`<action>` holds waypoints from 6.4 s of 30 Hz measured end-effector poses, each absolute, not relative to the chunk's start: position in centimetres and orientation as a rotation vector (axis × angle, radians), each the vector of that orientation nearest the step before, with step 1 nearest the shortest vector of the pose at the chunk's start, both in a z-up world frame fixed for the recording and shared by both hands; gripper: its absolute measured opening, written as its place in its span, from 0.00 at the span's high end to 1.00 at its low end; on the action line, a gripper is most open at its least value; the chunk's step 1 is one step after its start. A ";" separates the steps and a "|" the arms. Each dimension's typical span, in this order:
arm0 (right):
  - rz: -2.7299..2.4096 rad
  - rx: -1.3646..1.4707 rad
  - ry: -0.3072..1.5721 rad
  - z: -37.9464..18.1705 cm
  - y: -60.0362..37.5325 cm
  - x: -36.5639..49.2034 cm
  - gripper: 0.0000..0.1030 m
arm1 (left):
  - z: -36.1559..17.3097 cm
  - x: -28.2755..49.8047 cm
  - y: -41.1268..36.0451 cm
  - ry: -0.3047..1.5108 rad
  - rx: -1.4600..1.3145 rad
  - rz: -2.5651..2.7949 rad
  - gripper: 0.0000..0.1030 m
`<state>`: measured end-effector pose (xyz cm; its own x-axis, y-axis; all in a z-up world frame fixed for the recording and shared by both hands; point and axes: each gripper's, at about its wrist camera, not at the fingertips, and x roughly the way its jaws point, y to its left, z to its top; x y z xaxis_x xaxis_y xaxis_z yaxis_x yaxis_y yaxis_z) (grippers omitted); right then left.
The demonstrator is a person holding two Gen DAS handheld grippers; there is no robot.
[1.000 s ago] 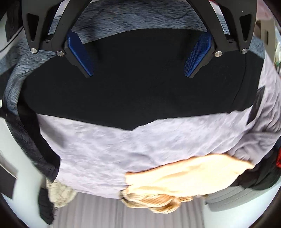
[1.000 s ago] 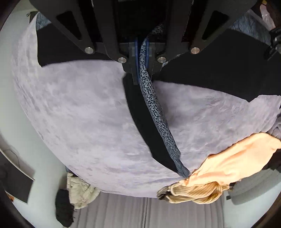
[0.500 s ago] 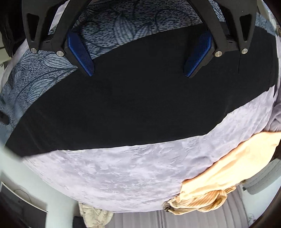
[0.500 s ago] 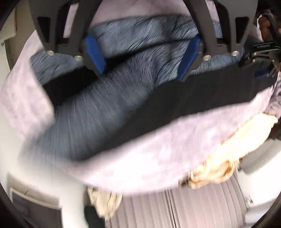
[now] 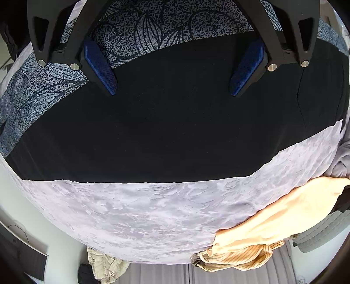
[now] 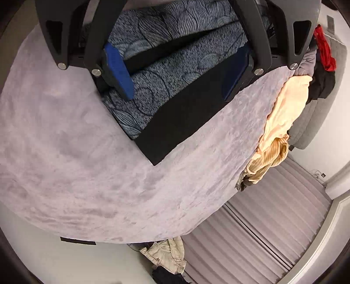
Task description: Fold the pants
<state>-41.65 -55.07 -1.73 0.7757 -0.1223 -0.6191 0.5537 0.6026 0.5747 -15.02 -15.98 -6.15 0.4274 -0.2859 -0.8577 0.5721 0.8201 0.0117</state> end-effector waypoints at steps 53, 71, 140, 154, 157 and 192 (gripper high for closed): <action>-1.004 0.317 0.719 3.4 -51.1 -43.5 0.20 | -4.6 -15.2 -14.9 0.952 0.355 -0.472 0.00; -0.468 -0.158 0.967 -2.3 -34.3 -20.9 0.10 | -6.1 -8.8 -15.2 0.960 0.350 -0.223 0.00; -0.152 -0.213 0.796 -0.2 -23.7 -29.2 0.00 | -3.8 -17.5 -10.0 0.809 0.453 -0.282 0.00; -0.363 0.038 0.957 -2.1 -34.0 -32.4 0.00 | -6.0 -15.3 -4.9 0.969 0.378 -0.256 0.00; -0.417 0.080 0.964 -1.7 -36.6 -33.6 0.00 | -6.2 -15.0 -3.8 0.977 0.379 -0.204 0.00; -0.516 -0.107 0.849 0.9 -33.4 -29.9 0.00 | -6.7 -10.1 15.8 1.070 0.074 0.321 0.00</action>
